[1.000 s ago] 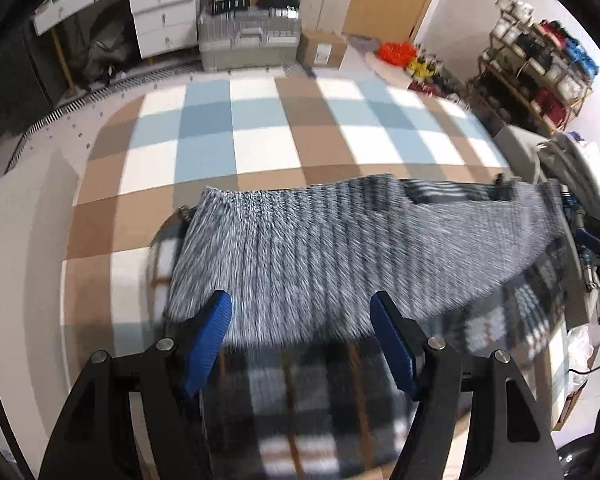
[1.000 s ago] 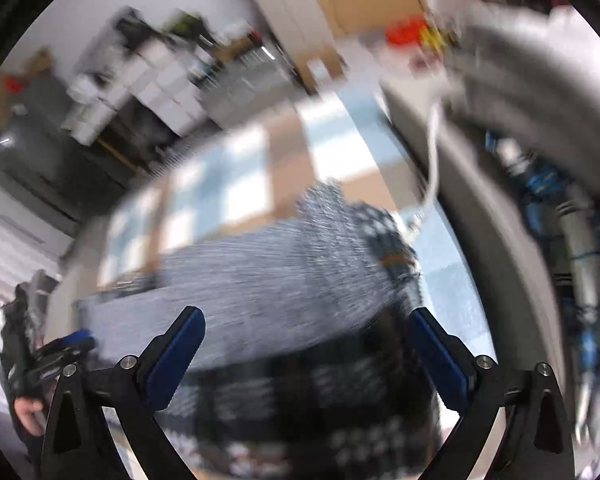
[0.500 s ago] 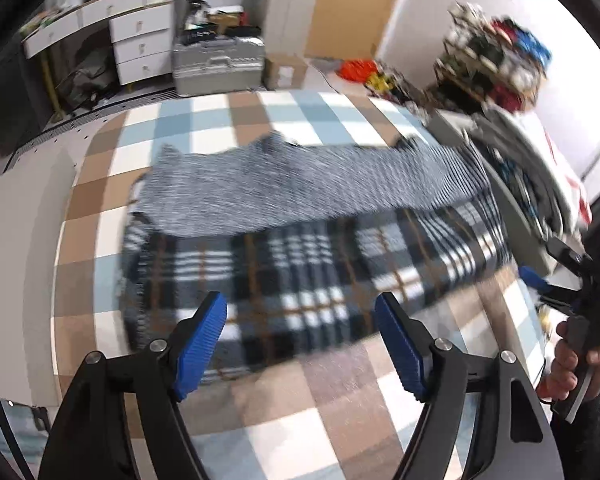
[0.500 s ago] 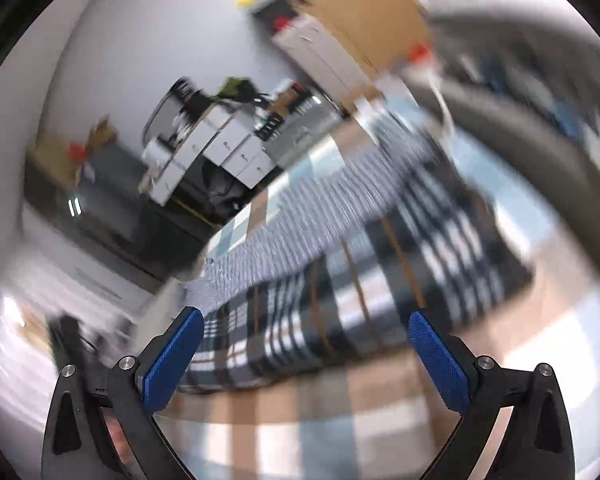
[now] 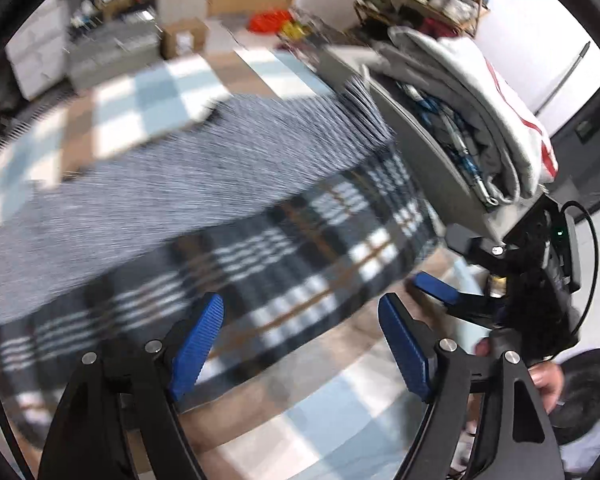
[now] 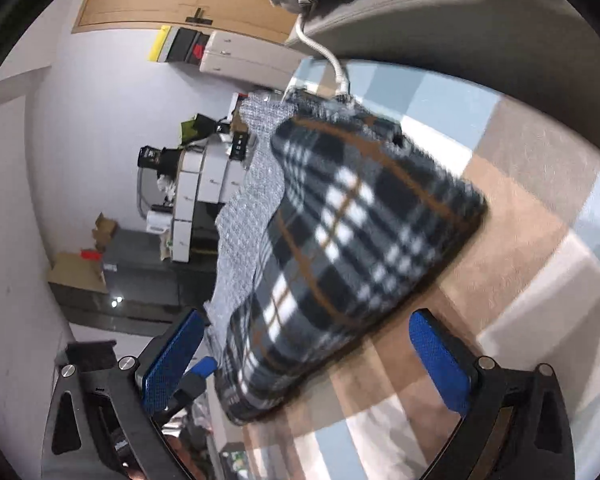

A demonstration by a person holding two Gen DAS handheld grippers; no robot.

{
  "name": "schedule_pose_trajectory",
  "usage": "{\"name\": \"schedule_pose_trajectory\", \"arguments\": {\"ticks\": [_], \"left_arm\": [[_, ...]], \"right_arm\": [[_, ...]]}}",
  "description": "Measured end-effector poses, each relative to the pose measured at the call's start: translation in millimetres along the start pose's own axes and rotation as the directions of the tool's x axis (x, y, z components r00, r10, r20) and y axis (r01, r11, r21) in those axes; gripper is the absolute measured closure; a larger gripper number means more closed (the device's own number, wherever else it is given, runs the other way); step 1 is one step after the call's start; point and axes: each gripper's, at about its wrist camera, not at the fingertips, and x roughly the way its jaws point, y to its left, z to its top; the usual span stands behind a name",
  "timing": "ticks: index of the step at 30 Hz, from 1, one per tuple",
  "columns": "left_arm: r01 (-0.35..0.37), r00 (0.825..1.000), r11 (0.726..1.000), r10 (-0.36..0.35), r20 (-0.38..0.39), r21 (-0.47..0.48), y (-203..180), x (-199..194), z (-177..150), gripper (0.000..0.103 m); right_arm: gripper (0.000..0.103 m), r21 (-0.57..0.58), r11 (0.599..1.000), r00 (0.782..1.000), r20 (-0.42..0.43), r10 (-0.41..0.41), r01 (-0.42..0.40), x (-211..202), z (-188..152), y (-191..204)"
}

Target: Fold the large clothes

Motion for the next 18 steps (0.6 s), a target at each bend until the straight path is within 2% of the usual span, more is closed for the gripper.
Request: {"name": "schedule_pose_trajectory", "arguments": {"ticks": [1,3,6,9,13,16,18], "left_arm": [[0.029,0.999,1.000,-0.029,-0.038,-0.005,-1,10,3,0.027],[0.010,0.996,1.000,-0.011,-0.090,-0.008,-1,27,5,0.027],[-0.004,0.992,1.000,0.007,-0.127,0.024,1,39,0,0.027],[-0.006,0.992,0.996,0.017,-0.123,0.087,-2,38,-9,0.027],[-0.016,0.996,0.982,0.032,-0.082,0.191,-7,40,-27,0.028],[0.008,0.998,0.982,0.005,-0.068,0.191,-4,34,-36,0.028],[0.020,0.997,0.982,-0.006,-0.073,0.186,-3,31,-39,0.028]], "right_arm": [[0.000,-0.007,1.000,1.000,0.008,-0.019,0.019,2,2,-1],[0.000,0.015,1.000,1.000,0.016,-0.011,0.010,2,7,-1],[0.000,0.041,0.999,1.000,0.006,-0.019,0.018,7,15,-1],[0.000,0.038,0.998,0.999,-0.013,-0.042,0.043,17,20,1],[0.000,-0.046,0.992,0.992,-0.040,-0.119,0.118,34,20,14],[0.000,-0.091,0.988,0.992,-0.031,-0.125,0.122,40,23,19],[0.000,-0.073,0.990,0.992,-0.028,-0.119,0.117,42,26,20]]}}
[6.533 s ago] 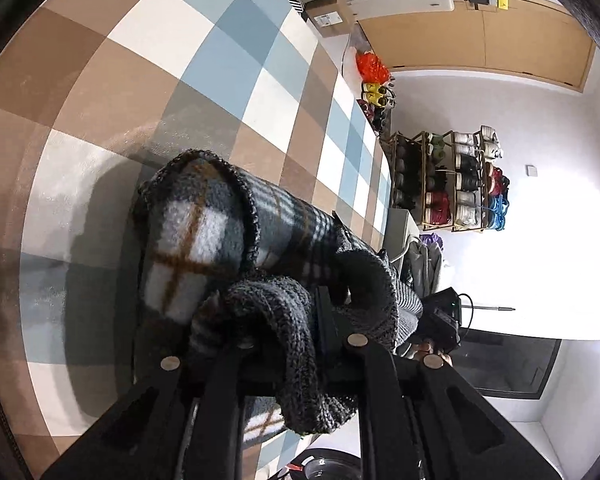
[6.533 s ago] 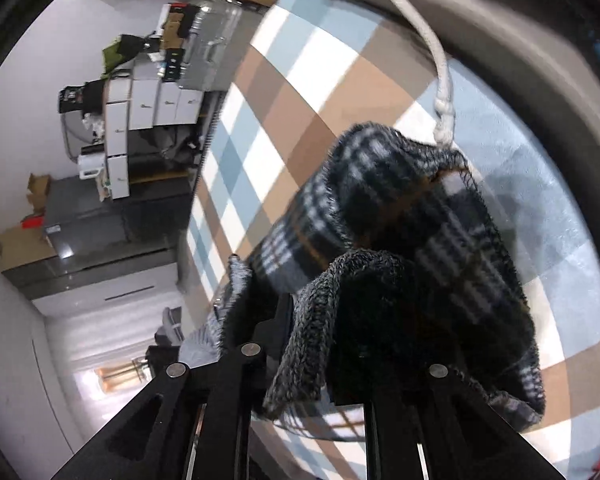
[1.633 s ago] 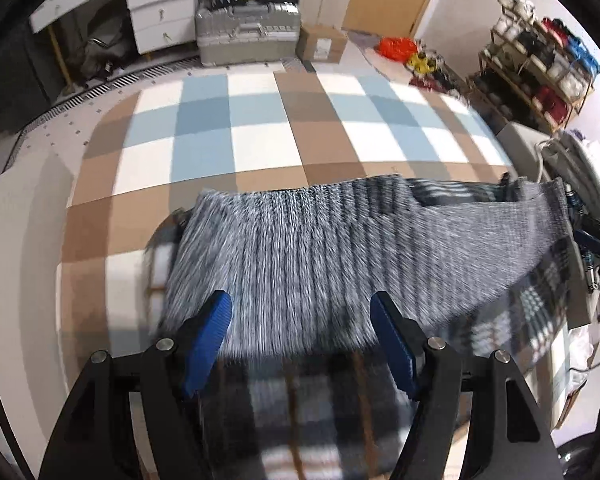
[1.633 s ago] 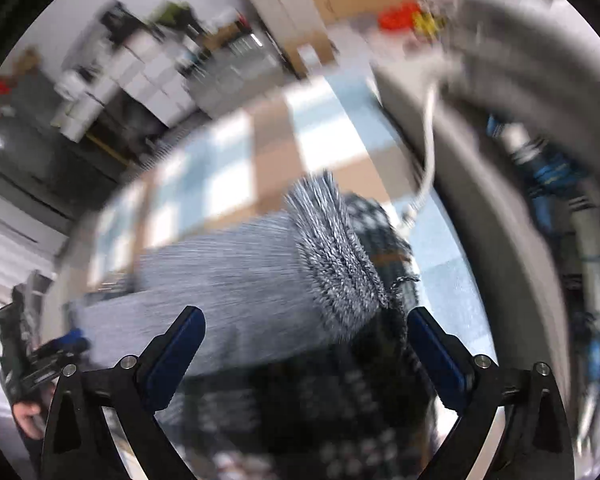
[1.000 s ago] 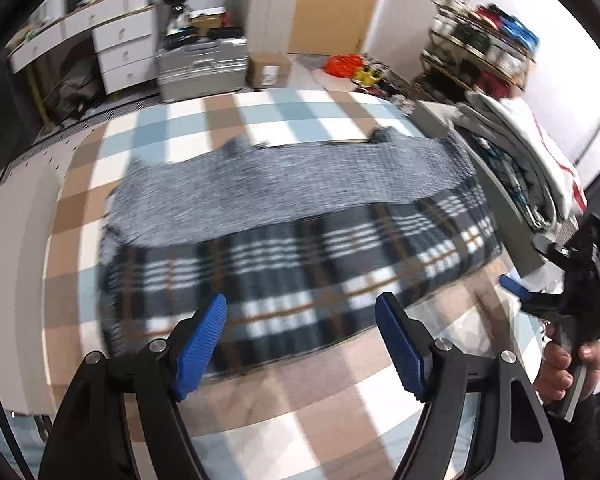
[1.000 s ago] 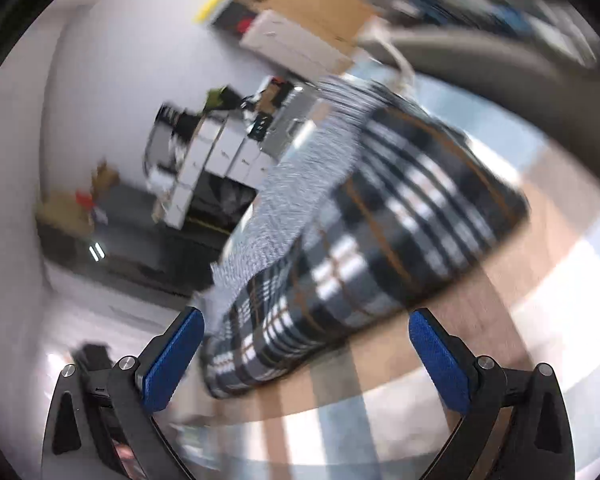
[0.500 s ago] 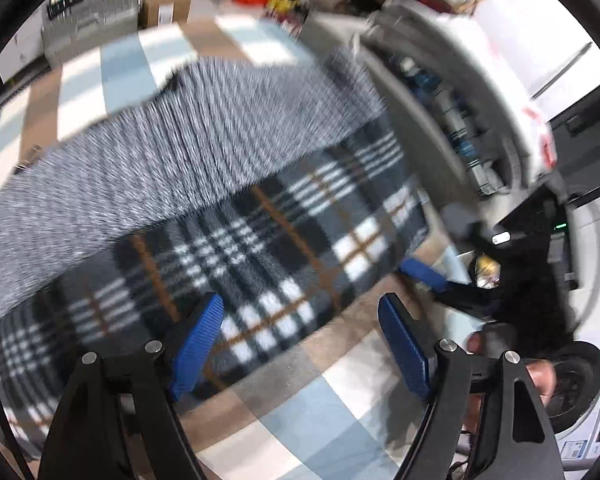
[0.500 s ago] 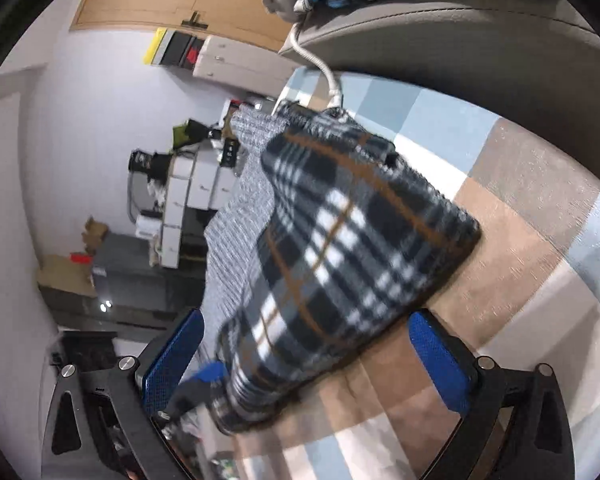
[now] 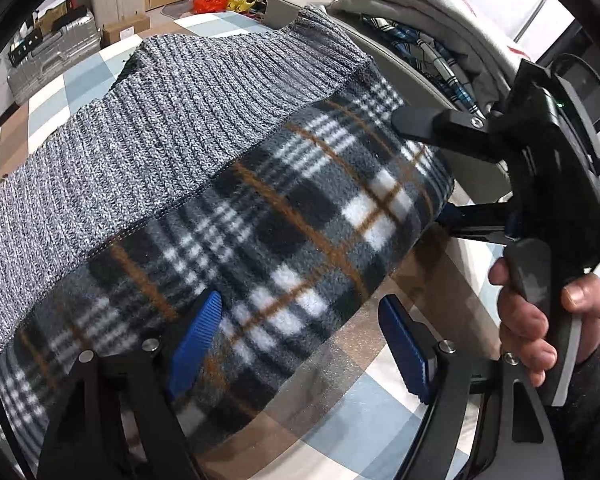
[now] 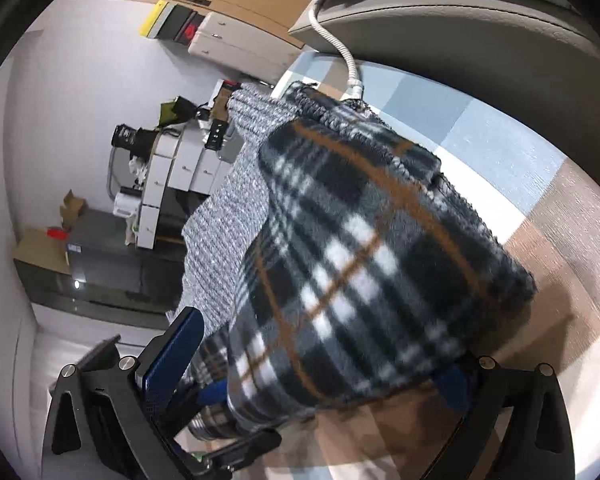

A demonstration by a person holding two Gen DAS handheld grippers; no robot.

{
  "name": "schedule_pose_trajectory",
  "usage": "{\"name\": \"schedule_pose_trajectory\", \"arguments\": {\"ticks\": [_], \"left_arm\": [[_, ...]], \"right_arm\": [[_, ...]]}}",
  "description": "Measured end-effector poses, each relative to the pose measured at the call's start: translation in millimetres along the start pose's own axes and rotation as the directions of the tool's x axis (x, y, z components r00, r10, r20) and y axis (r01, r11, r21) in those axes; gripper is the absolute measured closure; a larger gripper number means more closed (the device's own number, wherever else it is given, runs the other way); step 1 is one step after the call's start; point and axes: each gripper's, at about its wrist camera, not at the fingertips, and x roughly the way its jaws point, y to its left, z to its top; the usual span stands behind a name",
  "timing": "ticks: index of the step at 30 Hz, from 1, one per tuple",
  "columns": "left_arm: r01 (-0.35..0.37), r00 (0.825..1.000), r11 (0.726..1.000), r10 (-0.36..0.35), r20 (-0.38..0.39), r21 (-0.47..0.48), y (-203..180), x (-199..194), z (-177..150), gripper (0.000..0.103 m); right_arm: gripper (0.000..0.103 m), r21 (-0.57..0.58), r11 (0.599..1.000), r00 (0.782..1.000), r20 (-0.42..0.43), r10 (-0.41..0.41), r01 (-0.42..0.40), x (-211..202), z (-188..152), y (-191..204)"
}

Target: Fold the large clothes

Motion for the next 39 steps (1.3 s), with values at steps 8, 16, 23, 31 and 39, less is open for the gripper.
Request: {"name": "schedule_pose_trajectory", "arguments": {"ticks": [8,16,23,31,39], "left_arm": [[-0.053,0.998,0.997,0.051,0.037,0.064,-18,-4,-18,0.022],[-0.042,0.998,0.996,0.039,0.049,0.081,-30,-15,-28,0.022],[-0.052,0.998,0.993,0.048,0.042,0.101,-37,-21,-31,0.022],[0.010,1.000,0.999,-0.011,0.025,0.051,-52,-28,-37,0.022],[0.014,1.000,0.992,-0.016,0.017,0.124,-121,-27,-44,0.021]], "right_arm": [[0.000,-0.053,0.999,1.000,0.012,-0.011,0.012,9,-4,8],[0.038,-0.128,0.987,0.995,0.053,-0.089,0.095,17,-10,19],[0.081,-0.257,0.955,0.982,0.151,-0.114,0.150,0,-21,41],[0.083,-0.365,0.905,0.967,0.205,-0.149,0.217,-20,-36,55],[0.083,-0.391,0.880,0.952,0.249,-0.180,0.269,-62,-32,49]]}}
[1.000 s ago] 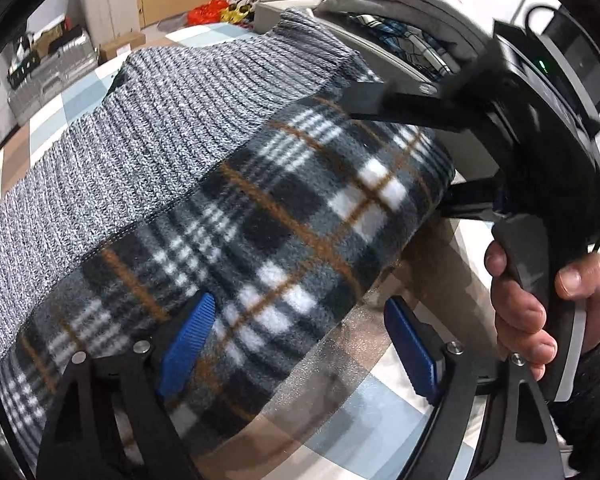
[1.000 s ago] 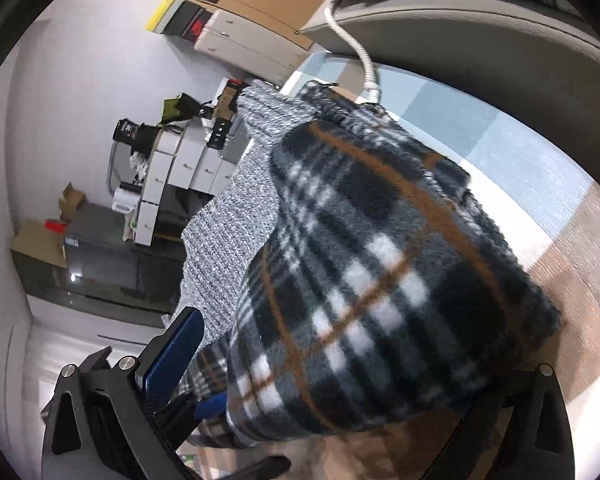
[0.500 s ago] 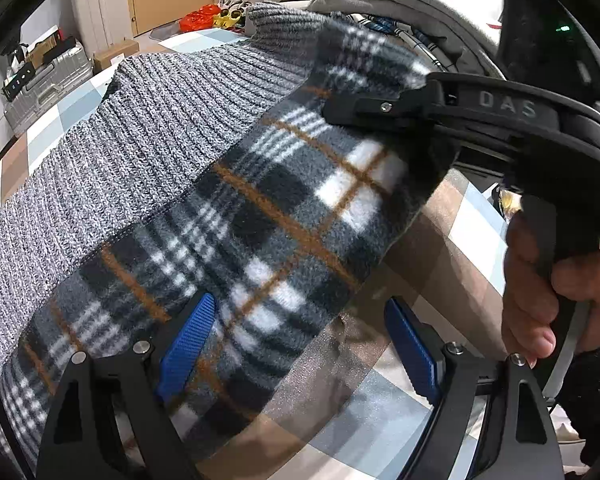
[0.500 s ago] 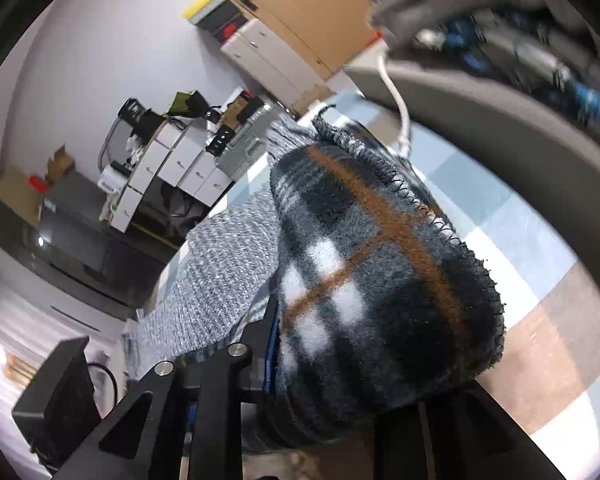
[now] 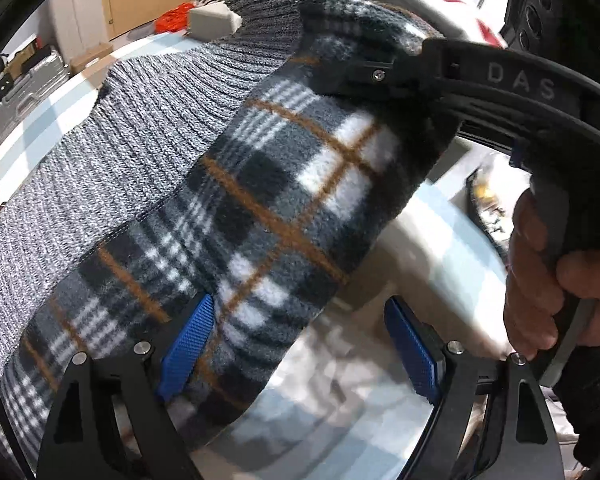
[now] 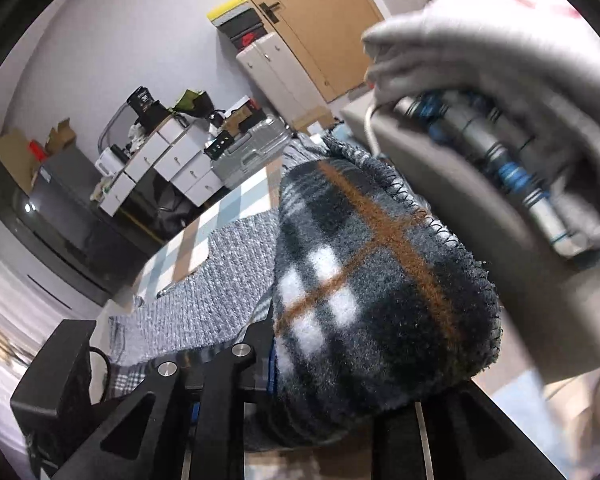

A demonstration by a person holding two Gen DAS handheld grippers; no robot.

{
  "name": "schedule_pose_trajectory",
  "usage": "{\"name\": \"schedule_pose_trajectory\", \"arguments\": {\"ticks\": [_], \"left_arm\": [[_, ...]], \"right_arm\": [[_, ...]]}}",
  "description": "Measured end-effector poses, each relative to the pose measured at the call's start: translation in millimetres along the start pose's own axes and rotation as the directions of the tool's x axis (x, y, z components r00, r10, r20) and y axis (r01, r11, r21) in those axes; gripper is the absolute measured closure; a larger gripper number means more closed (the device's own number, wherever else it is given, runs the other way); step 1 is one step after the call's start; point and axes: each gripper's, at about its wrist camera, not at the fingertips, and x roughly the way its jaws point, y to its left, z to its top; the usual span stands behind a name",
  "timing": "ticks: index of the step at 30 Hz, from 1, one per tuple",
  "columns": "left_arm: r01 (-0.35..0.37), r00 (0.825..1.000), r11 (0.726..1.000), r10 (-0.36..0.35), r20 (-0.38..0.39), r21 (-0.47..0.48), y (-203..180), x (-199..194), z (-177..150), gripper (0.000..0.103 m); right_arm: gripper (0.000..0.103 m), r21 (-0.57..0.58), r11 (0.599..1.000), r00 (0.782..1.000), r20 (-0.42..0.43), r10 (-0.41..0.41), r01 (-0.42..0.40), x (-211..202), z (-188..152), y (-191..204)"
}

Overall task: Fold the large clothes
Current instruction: 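Fold the held jacket edge over the bundle with the right gripper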

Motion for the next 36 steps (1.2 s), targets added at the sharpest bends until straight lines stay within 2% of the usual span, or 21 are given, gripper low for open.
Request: {"name": "schedule_pose_trajectory", "arguments": {"ticks": [2,3,5,8,9,12,14,15,17,19,20,21,23,25,27,31,33,36], "left_arm": [[0.011,1.000,0.999,-0.010,0.012,-0.032,-7,-13,-2,0.021],[-0.006,0.999,0.999,0.008,0.037,-0.045,-9,-25,-4,0.021],[-0.102,0.988,0.992,0.109,0.106,-0.071,-8,-52,-12,0.020],[-0.254,0.951,0.960,0.270,0.149,-0.121,6,-79,-32,0.019],[-0.274,0.947,0.953,0.291,0.138,-0.129,18,-79,-35,0.019],[-0.355,0.929,0.909,0.370,0.031,-0.218,55,-76,-55,0.019],[-0.351,0.930,0.887,0.367,-0.002,-0.300,82,-75,-65,0.019],[-0.322,0.940,0.888,0.340,-0.003,-0.329,97,-73,-61,0.019],[-0.244,0.965,0.899,0.263,0.004,-0.363,102,-71,-73,0.019],[-0.217,0.970,0.909,0.242,0.025,-0.355,105,-71,-77,0.017],[-0.207,0.973,0.917,0.230,0.026,-0.341,104,-70,-75,0.011],[-0.206,0.974,0.926,0.225,0.024,-0.317,101,-68,-76,0.005],[-0.240,0.968,0.935,0.252,0.013,-0.260,88,-67,-79,0.003],[-0.248,0.966,0.937,0.260,0.015,-0.247,85,-70,-81,0.003],[-0.230,0.970,0.937,0.242,0.014,-0.265,88,-82,-85,0.003],[-0.178,0.981,0.932,0.194,0.021,-0.316,117,-101,-93,0.003],[-0.204,0.974,0.917,0.225,0.020,-0.344,129,-104,-98,0.003],[-0.172,0.977,0.901,0.209,0.050,-0.397,148,-118,-112,0.003]], "right_arm": [[0.083,-0.018,1.000,1.000,0.007,-0.024,0.024,-12,3,-4],[0.083,-0.011,0.999,0.999,0.010,-0.032,0.032,-18,5,-8],[0.083,0.010,0.999,0.999,0.008,-0.037,0.036,-28,9,-13],[0.083,-0.053,0.996,0.997,0.029,-0.068,0.069,-37,12,-1],[0.083,-0.086,0.992,0.996,0.036,-0.085,0.088,-38,12,6],[0.083,-0.164,0.977,0.989,0.069,-0.129,0.139,-37,9,25],[0.083,-0.188,0.970,0.986,0.087,-0.143,0.157,-32,8,39],[0.083,-0.201,0.966,0.984,0.098,-0.146,0.163,-31,6,45],[0.083,-0.231,0.957,0.981,0.122,-0.152,0.177,-31,2,56],[0.083,-0.247,0.950,0.977,0.146,-0.156,0.189,-33,-2,64],[0.083,-0.251,0.949,0.976,0.153,-0.157,0.192,-34,-5,68],[0.083,-0.253,0.947,0.974,0.161,-0.159,0.197,-36,-7,71],[0.083,-0.256,0.945,0.971,0.175,-0.161,0.203,-38,-10,78],[0.083,-0.269,0.939,0.968,0.187,-0.166,0.213,-41,-13,84],[0.083,-0.281,0.934,0.966,0.197,-0.170,0.222,-43,-16,92],[0.083,-0.296,0.925,0.962,0.203,-0.181,0.236,-46,-16,100],[0.083,-0.306,0.919,0.959,0.209,-0.192,0.250,-45,-18,104],[0.083,-0.322,0.908,0.954,0.217,-0.205,0.268,-44,-19,111]]}}
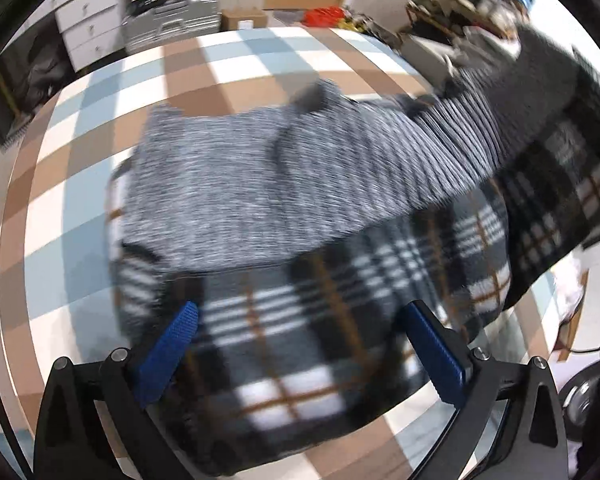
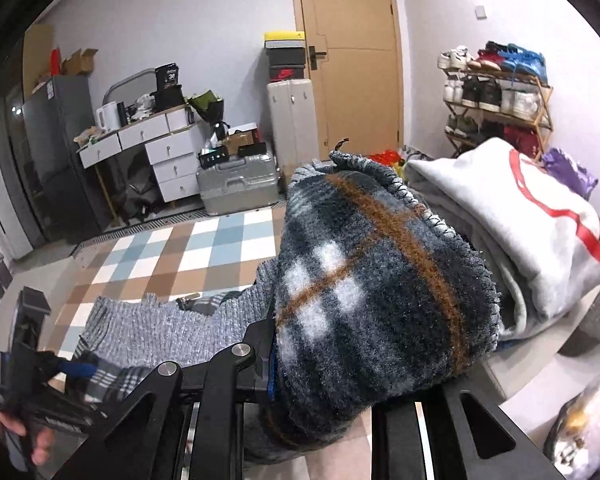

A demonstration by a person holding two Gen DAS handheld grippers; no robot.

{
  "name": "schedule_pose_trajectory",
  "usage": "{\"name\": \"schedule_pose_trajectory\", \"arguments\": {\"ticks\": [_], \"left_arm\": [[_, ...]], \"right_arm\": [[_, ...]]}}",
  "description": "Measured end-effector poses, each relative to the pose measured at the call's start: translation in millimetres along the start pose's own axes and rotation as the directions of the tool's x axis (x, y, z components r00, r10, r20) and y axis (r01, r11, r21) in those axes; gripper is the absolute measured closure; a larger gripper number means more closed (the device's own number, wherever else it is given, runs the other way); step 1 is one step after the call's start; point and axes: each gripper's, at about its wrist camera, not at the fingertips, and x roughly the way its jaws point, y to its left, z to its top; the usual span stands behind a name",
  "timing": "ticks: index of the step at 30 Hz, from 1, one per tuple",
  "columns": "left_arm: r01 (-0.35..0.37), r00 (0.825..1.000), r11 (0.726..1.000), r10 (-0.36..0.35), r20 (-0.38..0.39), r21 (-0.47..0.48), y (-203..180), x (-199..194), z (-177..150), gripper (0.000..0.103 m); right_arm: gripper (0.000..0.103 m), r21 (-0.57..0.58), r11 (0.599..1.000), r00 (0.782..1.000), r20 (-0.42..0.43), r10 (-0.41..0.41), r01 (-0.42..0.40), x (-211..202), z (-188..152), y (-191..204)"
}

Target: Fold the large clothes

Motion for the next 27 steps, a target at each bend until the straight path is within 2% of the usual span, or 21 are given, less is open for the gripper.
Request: {"name": "schedule_pose_trajectory", "arguments": {"ticks": [2,6,11,14,15,16,17,19,21,22,25,27], "left_arm": [[0.069,0.998,0.997,-0.068,0.015,-0.037,11,-3,1,0.003],[0.208,0.978,0.969,-0.205,0.038,-0.135,37,1,11,0.003],[0.187,0.982,0.968,-0.179,0.064,-0.168,50,-10,-6,0.003],[0.172,0.983,0.962,-0.180,-0.020,-0.211,57,26,-7,0.003],[0.193,0.977,0.953,-0.208,-0.039,-0.235,58,36,-8,0.003],[0.200,0.979,0.956,-0.203,0.010,-0.213,55,30,-7,0.003],[0.231,0.972,0.952,-0.235,0.004,-0.200,52,31,-7,0.003],[0.340,0.936,0.913,-0.352,-0.017,-0.224,48,37,-7,0.003],[0.325,0.943,0.923,-0.333,-0.005,-0.208,44,38,-6,0.003],[0.332,0.941,0.923,-0.338,-0.002,-0.194,42,38,-6,0.003],[0.367,0.928,0.911,-0.373,0.005,-0.190,38,38,-8,0.003],[0.413,0.908,0.887,-0.418,0.022,-0.208,45,32,-8,0.003]], "right_arm": [[0.083,0.001,1.000,1.000,-0.006,0.000,0.000,0,1,3],[0.083,-0.032,0.999,1.000,0.000,-0.010,0.010,-2,3,15],[0.083,-0.074,0.997,0.999,0.024,-0.029,0.030,-6,2,30],[0.083,-0.095,0.995,0.999,0.039,-0.033,0.036,-7,1,39],[0.083,-0.104,0.994,0.998,0.049,-0.026,0.031,-9,1,44],[0.083,-0.115,0.993,0.998,0.059,-0.021,0.027,-10,1,49],[0.083,-0.136,0.990,0.997,0.072,-0.015,0.024,-12,0,56],[0.083,-0.186,0.982,0.995,0.095,-0.012,0.029,-17,-2,72],[0.083,-0.230,0.973,0.994,0.109,-0.001,0.026,-20,-2,91],[0.083,-0.244,0.970,0.994,0.110,0.006,0.021,-21,-3,98],[0.083,-0.290,0.957,0.994,0.104,0.039,-0.007,-19,-4,126],[0.083,-0.328,0.944,0.993,0.098,0.061,-0.026,-16,-8,147]]}}
